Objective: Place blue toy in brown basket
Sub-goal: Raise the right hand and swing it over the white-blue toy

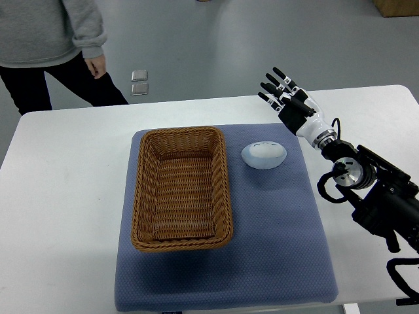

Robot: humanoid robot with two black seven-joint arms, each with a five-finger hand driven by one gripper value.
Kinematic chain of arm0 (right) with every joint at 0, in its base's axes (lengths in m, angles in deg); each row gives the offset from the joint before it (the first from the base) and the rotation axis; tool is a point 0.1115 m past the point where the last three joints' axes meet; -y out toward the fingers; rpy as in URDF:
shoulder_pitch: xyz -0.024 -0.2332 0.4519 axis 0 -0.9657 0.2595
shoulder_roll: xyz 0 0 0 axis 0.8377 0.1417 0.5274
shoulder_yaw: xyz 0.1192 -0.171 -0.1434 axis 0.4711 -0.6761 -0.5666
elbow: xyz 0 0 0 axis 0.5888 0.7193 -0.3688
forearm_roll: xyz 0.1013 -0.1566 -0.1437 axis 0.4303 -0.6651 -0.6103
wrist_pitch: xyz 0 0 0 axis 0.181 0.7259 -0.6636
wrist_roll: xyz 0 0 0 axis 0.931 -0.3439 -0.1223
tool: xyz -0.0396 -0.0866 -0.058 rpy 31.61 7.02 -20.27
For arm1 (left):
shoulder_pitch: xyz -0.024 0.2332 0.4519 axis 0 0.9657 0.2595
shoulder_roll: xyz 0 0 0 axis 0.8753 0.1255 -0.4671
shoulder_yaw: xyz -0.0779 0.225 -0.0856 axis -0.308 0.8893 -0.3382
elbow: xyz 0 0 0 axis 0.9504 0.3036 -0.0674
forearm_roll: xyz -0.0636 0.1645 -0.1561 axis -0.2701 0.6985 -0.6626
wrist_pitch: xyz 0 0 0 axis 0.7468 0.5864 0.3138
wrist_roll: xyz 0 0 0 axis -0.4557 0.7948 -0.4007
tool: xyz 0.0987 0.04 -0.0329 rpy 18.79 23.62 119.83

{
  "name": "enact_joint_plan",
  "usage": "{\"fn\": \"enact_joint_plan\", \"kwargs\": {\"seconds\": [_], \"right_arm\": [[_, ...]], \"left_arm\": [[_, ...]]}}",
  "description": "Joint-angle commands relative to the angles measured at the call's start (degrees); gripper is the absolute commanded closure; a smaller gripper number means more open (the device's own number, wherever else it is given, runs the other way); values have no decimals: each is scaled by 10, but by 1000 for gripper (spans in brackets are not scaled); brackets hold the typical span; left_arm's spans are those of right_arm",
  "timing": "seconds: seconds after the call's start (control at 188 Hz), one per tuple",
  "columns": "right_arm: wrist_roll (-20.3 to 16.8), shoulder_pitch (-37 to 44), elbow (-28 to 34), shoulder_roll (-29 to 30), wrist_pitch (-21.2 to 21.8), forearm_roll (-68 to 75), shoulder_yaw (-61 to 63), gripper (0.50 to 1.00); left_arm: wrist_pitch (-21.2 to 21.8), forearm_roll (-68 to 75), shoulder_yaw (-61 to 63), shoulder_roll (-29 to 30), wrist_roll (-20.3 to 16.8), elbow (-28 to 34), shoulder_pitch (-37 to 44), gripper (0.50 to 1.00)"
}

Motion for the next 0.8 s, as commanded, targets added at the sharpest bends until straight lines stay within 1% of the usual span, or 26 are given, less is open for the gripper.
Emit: {"fn": "enact_joint_plan", "kwargs": {"seconds": [0.0,0.261,0.362,0.426,0.512,0.554,0.608,0.698,0.794], "right_arm": [[0,0,0,0,0,0,0,589],[-3,5,5,-2,-4,-1,-1,589],[-11,20,27,-14,-4,-11,-8,589],[-24,40,37,-30,-5,-35,-32,589],[-48,70,60,-63,-15,-88,-89,589],[-62,103,82,-82,-27,-124,-133,589],[-72,134,96,-101,-28,-156,-178,589],[-76,202,106,-132,-21,-201,-273,589],[-77,296,125,-159,-18,-264,-424,589]], "left_arm": [[0,0,0,0,0,0,0,500],[0,0,1,0,-1,-1,0,500],[0,0,1,0,-1,-1,0,500],[0,0,1,0,0,-2,0,500],[0,0,2,0,0,-3,0,500],[-1,0,2,0,-1,-3,0,500],[-1,0,2,0,0,-4,0,500],[-1,0,2,0,-1,-5,0,500],[-1,0,1,0,-1,-4,0,500]]}}
